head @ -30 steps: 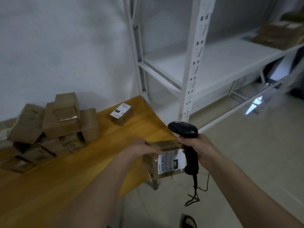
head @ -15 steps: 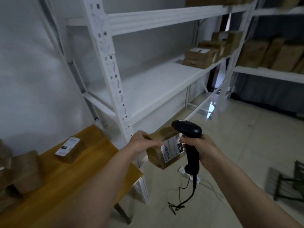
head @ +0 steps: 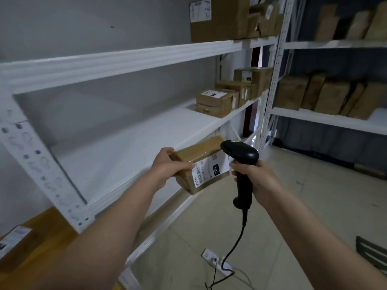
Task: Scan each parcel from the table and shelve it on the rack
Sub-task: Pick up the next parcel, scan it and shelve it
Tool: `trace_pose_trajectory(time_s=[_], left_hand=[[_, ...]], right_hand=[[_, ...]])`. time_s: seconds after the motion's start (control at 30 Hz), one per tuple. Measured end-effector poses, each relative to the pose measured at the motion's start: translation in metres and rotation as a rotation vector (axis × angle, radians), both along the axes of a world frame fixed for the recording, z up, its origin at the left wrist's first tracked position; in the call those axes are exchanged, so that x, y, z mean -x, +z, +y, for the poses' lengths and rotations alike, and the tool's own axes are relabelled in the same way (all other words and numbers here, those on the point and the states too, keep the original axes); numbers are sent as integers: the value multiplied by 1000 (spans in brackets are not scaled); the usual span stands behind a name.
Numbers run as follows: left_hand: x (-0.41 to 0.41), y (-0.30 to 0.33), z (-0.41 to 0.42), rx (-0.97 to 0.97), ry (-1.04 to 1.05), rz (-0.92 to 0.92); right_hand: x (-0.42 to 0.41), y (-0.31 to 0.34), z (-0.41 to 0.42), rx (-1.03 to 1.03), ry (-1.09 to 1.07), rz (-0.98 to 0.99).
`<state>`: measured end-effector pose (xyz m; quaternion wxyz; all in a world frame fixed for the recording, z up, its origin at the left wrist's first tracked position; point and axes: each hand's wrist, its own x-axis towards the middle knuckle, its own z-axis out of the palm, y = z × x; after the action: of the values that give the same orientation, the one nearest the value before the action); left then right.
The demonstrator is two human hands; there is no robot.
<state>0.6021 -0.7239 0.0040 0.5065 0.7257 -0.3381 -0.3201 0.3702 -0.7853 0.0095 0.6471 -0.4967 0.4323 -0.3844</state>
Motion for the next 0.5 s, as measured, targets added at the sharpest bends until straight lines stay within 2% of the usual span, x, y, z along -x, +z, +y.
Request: trace_pose_trajectory(time_s=[0.27,0.5], left_hand=[[-46,34,-112,44,-73,-127],[-103,39,-221,8,-154,-132]], right_hand=[[-21,13,-108,65,63,-58],[-80,22,-204,84,154,-93]])
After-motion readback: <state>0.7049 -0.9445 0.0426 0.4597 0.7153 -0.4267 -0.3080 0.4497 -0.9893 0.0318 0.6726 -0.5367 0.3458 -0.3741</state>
